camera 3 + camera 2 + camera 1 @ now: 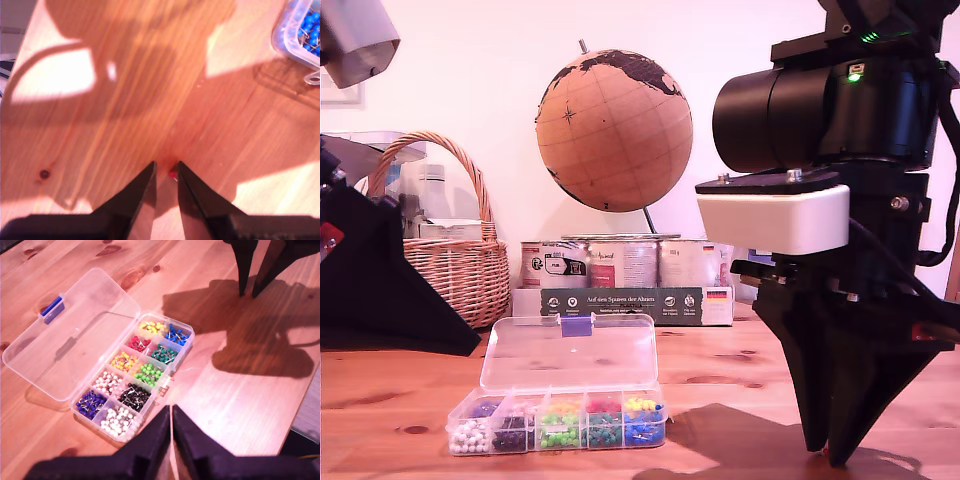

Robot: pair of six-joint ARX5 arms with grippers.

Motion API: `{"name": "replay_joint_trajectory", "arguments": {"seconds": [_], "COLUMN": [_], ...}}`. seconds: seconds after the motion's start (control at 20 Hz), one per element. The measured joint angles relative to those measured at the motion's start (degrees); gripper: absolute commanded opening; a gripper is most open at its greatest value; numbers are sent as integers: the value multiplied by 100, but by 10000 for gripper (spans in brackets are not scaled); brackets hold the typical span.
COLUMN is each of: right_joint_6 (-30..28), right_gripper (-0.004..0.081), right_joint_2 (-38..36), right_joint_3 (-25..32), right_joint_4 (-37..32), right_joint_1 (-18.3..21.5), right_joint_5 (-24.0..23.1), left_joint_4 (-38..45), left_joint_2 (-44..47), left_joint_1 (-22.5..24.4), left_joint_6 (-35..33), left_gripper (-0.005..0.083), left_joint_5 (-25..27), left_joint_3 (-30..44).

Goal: Sort the loose pins on the table into their correct compartments

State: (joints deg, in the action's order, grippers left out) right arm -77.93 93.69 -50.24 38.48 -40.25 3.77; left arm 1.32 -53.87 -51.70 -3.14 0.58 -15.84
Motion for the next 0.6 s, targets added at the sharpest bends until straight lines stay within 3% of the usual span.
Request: {"name": "replay_joint_trajectory", "arguments": {"seconds": [0.6], "right_joint_6": [0], "right_gripper": [104], "right_joint_2": [4], "right_joint_3": [0], "right_joint_4": [2], "right_joint_1": [52], "right_joint_5": [-70], "left_joint_4": [0], "left_joint_2": [0], "left_joint_1": [0], "left_joint_6": [0], "left_gripper": [-24], "left_joint_5": [0], "left_joint_3": [0]}}
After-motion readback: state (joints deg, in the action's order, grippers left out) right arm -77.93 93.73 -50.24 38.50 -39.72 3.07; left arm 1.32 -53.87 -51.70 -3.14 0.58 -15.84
